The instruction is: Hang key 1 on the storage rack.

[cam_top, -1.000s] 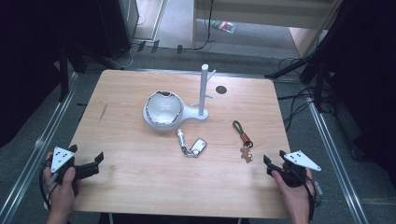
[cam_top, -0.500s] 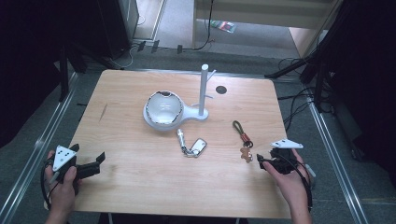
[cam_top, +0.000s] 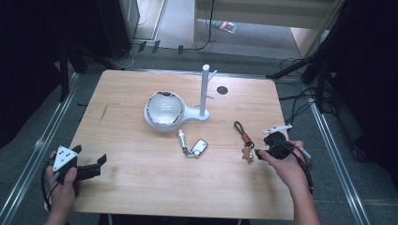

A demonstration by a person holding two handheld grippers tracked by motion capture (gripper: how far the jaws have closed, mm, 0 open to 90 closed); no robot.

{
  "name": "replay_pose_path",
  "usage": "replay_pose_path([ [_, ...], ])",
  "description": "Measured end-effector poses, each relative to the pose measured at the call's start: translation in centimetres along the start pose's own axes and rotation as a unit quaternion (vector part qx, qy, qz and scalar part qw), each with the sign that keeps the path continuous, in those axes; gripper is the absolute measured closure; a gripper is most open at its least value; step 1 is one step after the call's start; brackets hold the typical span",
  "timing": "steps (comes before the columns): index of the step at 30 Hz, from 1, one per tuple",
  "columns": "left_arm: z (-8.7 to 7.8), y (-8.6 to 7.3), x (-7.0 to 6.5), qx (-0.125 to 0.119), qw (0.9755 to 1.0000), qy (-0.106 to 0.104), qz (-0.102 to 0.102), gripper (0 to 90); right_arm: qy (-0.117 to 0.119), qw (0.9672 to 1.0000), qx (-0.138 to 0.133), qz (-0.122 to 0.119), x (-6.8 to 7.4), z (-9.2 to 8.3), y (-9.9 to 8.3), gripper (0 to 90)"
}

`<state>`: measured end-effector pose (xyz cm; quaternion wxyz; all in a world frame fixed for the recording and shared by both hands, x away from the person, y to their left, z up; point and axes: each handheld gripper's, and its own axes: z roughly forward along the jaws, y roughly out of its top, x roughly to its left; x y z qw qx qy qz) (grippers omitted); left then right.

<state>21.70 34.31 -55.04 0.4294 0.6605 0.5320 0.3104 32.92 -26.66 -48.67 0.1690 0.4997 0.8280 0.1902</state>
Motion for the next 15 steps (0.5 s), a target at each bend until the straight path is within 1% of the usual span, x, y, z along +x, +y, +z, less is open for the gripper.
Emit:
replay_pose_path([
  [2,0.0,0.0,0.0,0.000,1.0000,0.001,0.000,0.0,0.007,0.9998,0.019,-0.002,-0.2,0.5,0.7,40.7],
  [3,0.0,0.0,0.0,0.000,1.0000,0.001,0.000,0.0,0.007,0.9998,0.019,-0.002,-0.2,0.5,0.7,40.7],
  [4,0.1,0.0,-0.1,0.000,1.0000,0.002,0.000,0.0,0.019,0.9990,0.041,-0.009,-0.4,1.0,1.6,41.4],
  [9,0.1,0.0,-0.1,0.000,1.0000,0.000,0.001,0.0,0.030,0.9963,0.078,-0.020,-0.5,1.8,3.5,40.9],
  [13,0.0,0.0,-0.1,0.001,1.0000,-0.001,0.002,0.0,0.039,0.9952,0.088,-0.019,-0.4,2.4,4.8,42.0],
  [14,0.0,0.0,-0.1,0.001,1.0000,-0.001,0.002,0.0,0.040,0.9950,0.090,-0.013,-0.3,2.6,5.1,42.9],
  [15,0.0,0.0,-0.1,0.001,1.0000,-0.001,0.002,0.0,0.040,0.9948,0.092,-0.016,-0.4,2.7,5.5,43.6],
])
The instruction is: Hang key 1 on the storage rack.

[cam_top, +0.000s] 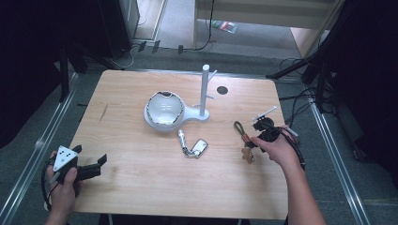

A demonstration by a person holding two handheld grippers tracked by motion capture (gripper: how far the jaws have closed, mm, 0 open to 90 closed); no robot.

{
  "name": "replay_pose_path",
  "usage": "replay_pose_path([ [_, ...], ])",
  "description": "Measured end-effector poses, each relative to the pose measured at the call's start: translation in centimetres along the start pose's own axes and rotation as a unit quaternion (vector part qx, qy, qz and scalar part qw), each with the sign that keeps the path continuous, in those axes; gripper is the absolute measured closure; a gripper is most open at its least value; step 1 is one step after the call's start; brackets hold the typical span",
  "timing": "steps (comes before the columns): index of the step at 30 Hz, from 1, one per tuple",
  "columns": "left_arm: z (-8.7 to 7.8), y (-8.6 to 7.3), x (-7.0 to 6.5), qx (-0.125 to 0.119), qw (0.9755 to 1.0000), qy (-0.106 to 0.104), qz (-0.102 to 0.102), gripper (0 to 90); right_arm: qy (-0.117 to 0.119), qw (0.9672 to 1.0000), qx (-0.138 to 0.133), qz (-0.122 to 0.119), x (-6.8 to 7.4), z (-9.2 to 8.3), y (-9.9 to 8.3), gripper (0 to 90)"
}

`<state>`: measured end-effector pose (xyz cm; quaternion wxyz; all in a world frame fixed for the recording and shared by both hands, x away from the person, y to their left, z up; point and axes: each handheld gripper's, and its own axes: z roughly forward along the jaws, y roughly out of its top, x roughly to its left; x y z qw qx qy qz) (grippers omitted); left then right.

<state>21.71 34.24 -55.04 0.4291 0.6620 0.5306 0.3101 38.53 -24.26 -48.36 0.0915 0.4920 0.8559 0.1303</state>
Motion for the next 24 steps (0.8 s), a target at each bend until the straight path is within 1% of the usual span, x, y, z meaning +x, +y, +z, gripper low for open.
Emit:
replay_pose_path([
  [4,0.0,0.0,0.0,0.000,1.0000,-0.001,-0.001,0.0,0.003,0.9999,0.015,0.006,0.2,0.3,1.4,47.6],
  [5,0.0,0.0,0.0,0.000,1.0000,-0.001,-0.001,0.0,0.002,0.9998,0.021,0.003,0.3,0.4,1.7,48.4],
  [7,0.1,0.0,0.0,0.001,1.0000,-0.002,-0.001,0.0,-0.008,0.9995,0.031,-0.003,0.6,0.7,2.3,49.6],
  [8,0.1,0.0,0.0,0.000,1.0000,-0.002,0.000,0.0,-0.013,0.9993,0.034,-0.005,0.7,0.8,2.6,50.2],
  [11,0.1,0.0,0.0,0.000,1.0000,-0.002,0.000,0.0,-0.011,0.9993,0.035,-0.001,1.0,1.2,3.4,54.5],
  [14,0.1,0.0,0.0,0.000,1.0000,-0.002,0.000,0.0,-0.013,0.9987,0.048,-0.009,1.2,1.9,3.9,56.6],
  [15,0.1,0.0,0.0,0.000,1.0000,-0.002,0.000,0.0,-0.011,0.9985,0.053,-0.006,1.3,2.1,4.0,56.9],
  [17,0.1,0.0,0.0,0.002,1.0000,-0.003,0.000,0.0,-0.009,0.9979,0.063,-0.009,1.3,2.7,4.2,58.8],
  [21,0.1,0.0,0.0,0.002,1.0000,-0.004,0.001,0.0,-0.014,0.9971,0.073,-0.012,1.2,3.3,4.4,61.0],
  [24,0.1,0.0,0.1,0.003,1.0000,-0.004,0.002,0.0,-0.018,0.9969,0.077,-0.007,1.0,3.6,4.5,62.9],
])
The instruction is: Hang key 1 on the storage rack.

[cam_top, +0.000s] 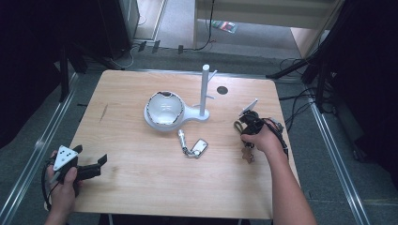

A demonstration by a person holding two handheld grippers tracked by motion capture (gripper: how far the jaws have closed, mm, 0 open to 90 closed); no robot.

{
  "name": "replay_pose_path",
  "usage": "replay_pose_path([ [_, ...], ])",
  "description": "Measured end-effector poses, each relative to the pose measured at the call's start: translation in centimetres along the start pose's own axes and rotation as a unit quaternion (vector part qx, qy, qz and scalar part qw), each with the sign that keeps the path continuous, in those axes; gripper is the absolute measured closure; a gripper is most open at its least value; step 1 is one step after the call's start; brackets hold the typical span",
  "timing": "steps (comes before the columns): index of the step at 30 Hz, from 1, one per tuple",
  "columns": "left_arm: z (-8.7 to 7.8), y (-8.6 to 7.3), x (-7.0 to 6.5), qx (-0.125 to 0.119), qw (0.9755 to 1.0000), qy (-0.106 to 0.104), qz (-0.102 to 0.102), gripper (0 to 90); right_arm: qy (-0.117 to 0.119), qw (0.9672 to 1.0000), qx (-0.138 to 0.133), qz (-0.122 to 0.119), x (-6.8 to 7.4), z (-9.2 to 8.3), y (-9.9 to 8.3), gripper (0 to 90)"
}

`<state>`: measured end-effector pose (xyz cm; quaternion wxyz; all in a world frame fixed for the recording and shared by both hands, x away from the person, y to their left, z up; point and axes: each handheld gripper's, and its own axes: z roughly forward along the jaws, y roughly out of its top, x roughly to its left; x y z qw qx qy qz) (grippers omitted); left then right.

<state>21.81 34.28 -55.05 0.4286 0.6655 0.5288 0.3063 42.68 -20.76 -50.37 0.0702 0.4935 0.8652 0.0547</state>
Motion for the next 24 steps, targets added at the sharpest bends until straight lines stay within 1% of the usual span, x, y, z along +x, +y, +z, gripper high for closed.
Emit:
replay_pose_path([
  [2,0.0,0.0,0.0,0.000,1.0000,0.000,0.000,0.0,0.003,1.0000,0.001,0.001,0.0,0.0,0.0,64.8],
  [3,0.0,0.0,0.0,0.000,1.0000,0.000,0.000,0.0,0.004,1.0000,0.002,-0.002,0.0,0.0,0.1,65.9],
  [6,0.0,0.0,0.0,0.000,1.0000,0.000,0.001,0.0,0.003,1.0000,0.006,-0.004,0.1,0.0,0.2,66.3],
  [10,0.0,0.0,-0.1,0.000,1.0000,0.000,0.002,0.0,0.008,0.9999,0.004,-0.004,0.0,0.0,0.1,67.7],
  [14,0.0,0.0,0.0,0.001,1.0000,0.000,0.002,0.0,0.005,0.9999,-0.005,-0.015,0.2,-0.1,-0.1,68.7],
  [15,0.0,0.0,-0.1,0.001,1.0000,0.001,0.003,0.0,0.005,0.9998,-0.009,-0.018,0.1,-0.1,-0.2,68.9],
  [17,0.0,0.0,-0.1,0.000,1.0000,0.001,0.003,0.0,0.007,0.9995,-0.025,-0.017,0.0,-0.1,-0.5,69.2],
  [18,0.0,0.0,-0.1,0.000,1.0000,0.001,0.003,0.0,0.007,0.9995,-0.025,-0.017,0.0,-0.1,-0.5,69.2],
  [19,0.0,0.0,-0.1,0.000,1.0000,0.001,0.003,0.0,0.005,0.9990,-0.042,-0.009,-0.1,-0.1,-1.0,69.4],
  [20,0.0,0.0,-0.1,0.000,1.0000,0.000,0.003,0.0,0.005,0.9990,-0.042,-0.009,-0.1,-0.1,-1.0,69.4],
  [21,0.0,0.0,-0.1,0.001,1.0000,0.000,0.003,0.0,0.001,0.9988,-0.049,-0.005,-0.1,-0.1,-1.2,69.5],
  [22,0.0,0.0,0.0,0.002,1.0000,0.000,0.002,0.0,-0.006,0.9977,-0.068,-0.002,-0.2,-0.1,-1.6,69.6],
  [24,0.0,0.0,0.0,0.003,1.0000,0.000,0.002,0.0,-0.003,0.9967,-0.081,0.005,-0.3,-0.2,-2.0,69.6],
])
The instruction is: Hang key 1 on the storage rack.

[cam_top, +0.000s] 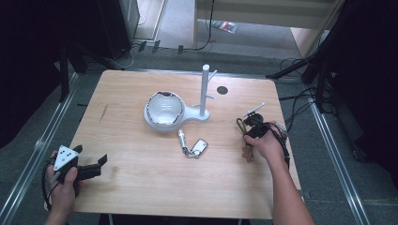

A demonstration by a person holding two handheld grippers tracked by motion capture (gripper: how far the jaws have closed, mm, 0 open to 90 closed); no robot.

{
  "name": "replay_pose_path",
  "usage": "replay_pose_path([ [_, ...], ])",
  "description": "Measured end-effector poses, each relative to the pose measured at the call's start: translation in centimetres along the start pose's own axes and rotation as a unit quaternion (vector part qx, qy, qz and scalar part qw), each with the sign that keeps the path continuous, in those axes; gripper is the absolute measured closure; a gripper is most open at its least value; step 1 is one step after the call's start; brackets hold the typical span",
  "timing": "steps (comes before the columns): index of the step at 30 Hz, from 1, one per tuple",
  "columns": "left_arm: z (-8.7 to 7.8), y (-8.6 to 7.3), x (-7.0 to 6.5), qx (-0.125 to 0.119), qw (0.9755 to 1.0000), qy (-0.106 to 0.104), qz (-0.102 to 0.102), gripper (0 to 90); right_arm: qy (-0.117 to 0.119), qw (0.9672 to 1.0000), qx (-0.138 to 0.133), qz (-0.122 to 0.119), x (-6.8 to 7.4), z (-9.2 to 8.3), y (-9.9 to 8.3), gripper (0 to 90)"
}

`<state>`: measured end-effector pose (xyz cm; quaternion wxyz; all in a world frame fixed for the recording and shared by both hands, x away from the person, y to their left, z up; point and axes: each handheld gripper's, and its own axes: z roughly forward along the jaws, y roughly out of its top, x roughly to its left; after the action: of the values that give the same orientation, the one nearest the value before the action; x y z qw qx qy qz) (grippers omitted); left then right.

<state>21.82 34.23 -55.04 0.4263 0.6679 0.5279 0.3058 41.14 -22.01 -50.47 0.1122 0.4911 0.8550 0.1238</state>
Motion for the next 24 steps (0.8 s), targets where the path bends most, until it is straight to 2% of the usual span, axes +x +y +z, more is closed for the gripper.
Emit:
replay_pose_path([
  [3,0.0,0.0,0.0,0.001,1.0000,0.000,0.001,0.0,-0.003,0.9996,-0.026,0.007,-0.1,-0.4,-0.4,69.6],
  [5,0.0,0.0,0.0,0.001,1.0000,0.000,0.000,0.0,-0.005,0.9994,-0.034,0.009,-0.1,-0.6,-0.4,69.7],
  [7,0.0,0.0,-0.1,0.001,1.0000,0.001,0.000,0.0,-0.014,0.9971,-0.072,0.019,-0.1,-1.2,-0.6,69.6],
  [9,0.0,0.0,-0.1,0.001,1.0000,0.001,0.001,0.0,-0.020,0.9955,-0.091,0.018,0.0,-1.5,-0.5,69.6],
  [10,0.0,0.0,-0.1,0.001,1.0000,0.001,0.001,0.0,-0.020,0.9955,-0.091,0.018,0.0,-1.5,-0.5,69.6],
  [11,0.0,0.0,-0.1,0.001,1.0000,0.001,0.001,0.0,-0.022,0.9930,-0.114,0.023,0.2,-2.0,-0.5,69.7],
  [13,0.0,0.0,-0.1,0.001,1.0000,0.000,0.001,0.0,-0.020,0.9910,-0.131,0.024,0.3,-2.3,-0.4,69.7],
  [14,0.0,0.0,-0.1,0.001,1.0000,0.000,0.001,0.0,-0.020,0.9910,-0.131,0.024,0.3,-2.3,-0.4,69.7],
  [15,0.0,0.0,0.0,0.002,1.0000,0.000,0.000,0.0,-0.017,0.9885,-0.148,0.027,0.5,-2.7,-0.2,69.6],
  [19,0.0,0.0,0.0,0.002,1.0000,0.000,-0.001,0.0,-0.006,0.9852,-0.169,0.029,1.0,-3.1,0.2,69.6],
  [21,0.0,0.0,0.0,0.002,1.0000,0.001,-0.001,0.0,-0.003,0.9825,-0.184,0.030,1.4,-3.4,0.5,69.6],
  [22,0.0,0.0,0.0,0.002,1.0000,0.001,-0.001,0.0,-0.003,0.9825,-0.184,0.030,1.4,-3.4,0.5,69.6],
  [23,0.0,0.0,0.0,0.003,1.0000,0.000,0.000,0.0,-0.003,0.9790,-0.201,0.030,1.7,-3.7,0.8,69.5],
  [24,0.1,0.0,0.0,0.002,1.0000,0.000,-0.001,0.0,-0.001,0.9771,-0.211,0.029,1.8,-3.8,0.9,69.5],
])
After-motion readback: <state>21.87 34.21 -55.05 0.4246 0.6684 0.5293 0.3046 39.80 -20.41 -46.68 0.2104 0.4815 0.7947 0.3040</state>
